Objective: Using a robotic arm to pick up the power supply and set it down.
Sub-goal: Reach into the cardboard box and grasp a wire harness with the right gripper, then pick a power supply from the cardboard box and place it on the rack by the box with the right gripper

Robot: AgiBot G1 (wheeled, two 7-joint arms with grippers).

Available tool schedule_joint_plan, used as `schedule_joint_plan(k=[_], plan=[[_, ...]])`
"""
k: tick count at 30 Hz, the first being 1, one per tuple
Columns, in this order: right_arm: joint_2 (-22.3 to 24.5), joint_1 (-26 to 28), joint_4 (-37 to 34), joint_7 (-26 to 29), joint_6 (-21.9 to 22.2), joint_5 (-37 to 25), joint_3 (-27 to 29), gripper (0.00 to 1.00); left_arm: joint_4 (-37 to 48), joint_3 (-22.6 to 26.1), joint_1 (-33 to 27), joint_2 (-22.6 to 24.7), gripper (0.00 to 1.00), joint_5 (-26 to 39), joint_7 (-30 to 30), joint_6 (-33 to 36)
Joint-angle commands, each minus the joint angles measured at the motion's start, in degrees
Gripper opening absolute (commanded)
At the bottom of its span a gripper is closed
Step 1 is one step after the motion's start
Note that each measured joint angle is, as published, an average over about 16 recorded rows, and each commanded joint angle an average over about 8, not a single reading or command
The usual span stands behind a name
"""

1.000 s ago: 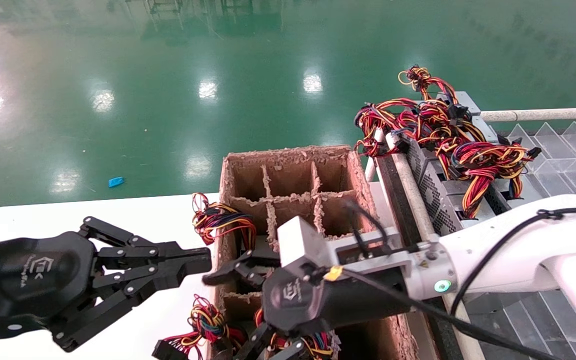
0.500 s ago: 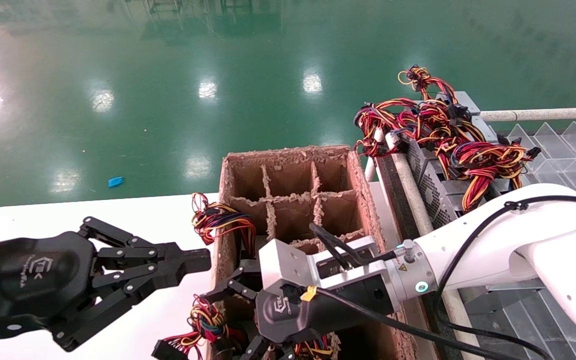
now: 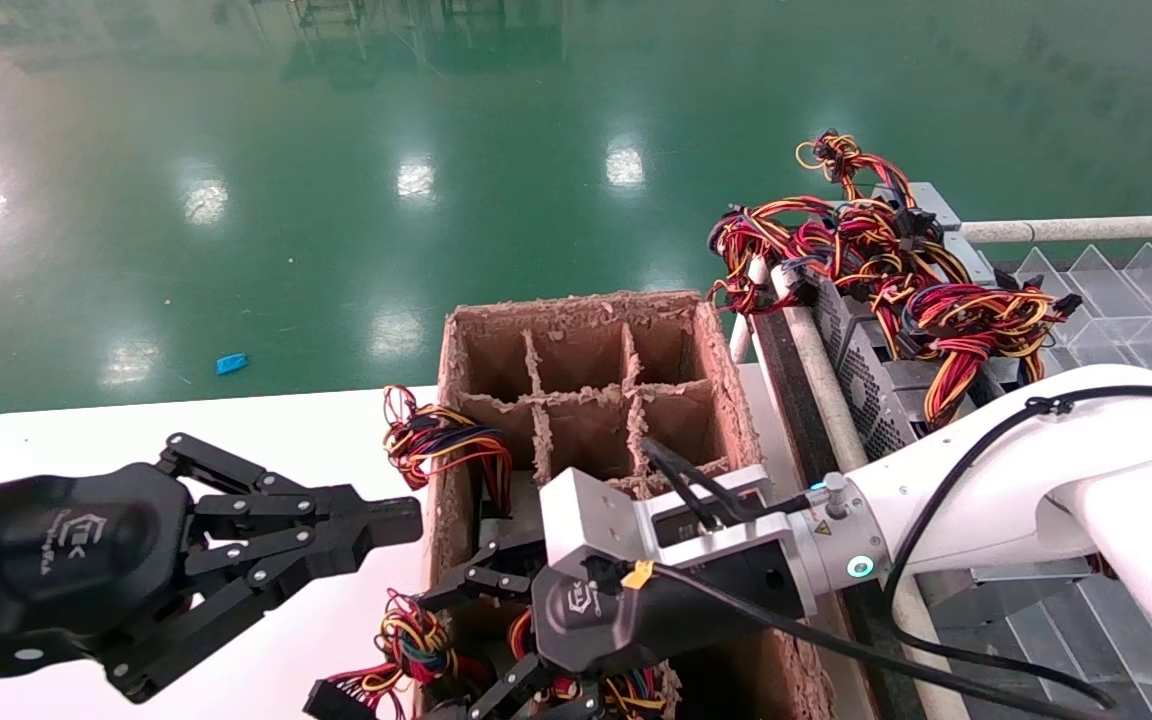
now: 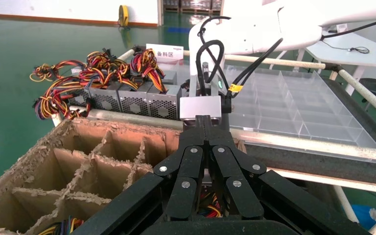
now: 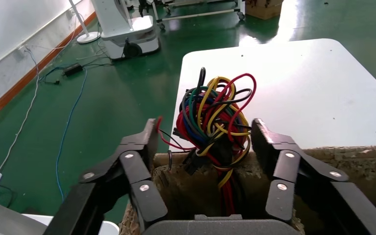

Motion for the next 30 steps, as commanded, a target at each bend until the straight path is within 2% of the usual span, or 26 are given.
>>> schedule_joint_plan(k=[1, 18, 30], plan=[[0.14, 0.20, -0.13, -0.21, -0.02, 0.57, -0.63, 0.00, 0.00, 0.00, 0.00, 0.00, 0.00, 0.00, 0.00, 0.00], [0.40, 1.62, -0.12, -0.22, 0.15, 4.92, -5.34, 0.00, 0.00, 0.00, 0.00, 0.00, 0.00, 0.00, 0.00, 0.00], [2.15, 3.30, -0.06, 1.28, 0.29, 11.43, -5.62, 0.00, 0.00, 0.00, 0.00, 0.00, 0.00, 0.00, 0.00, 0.00]])
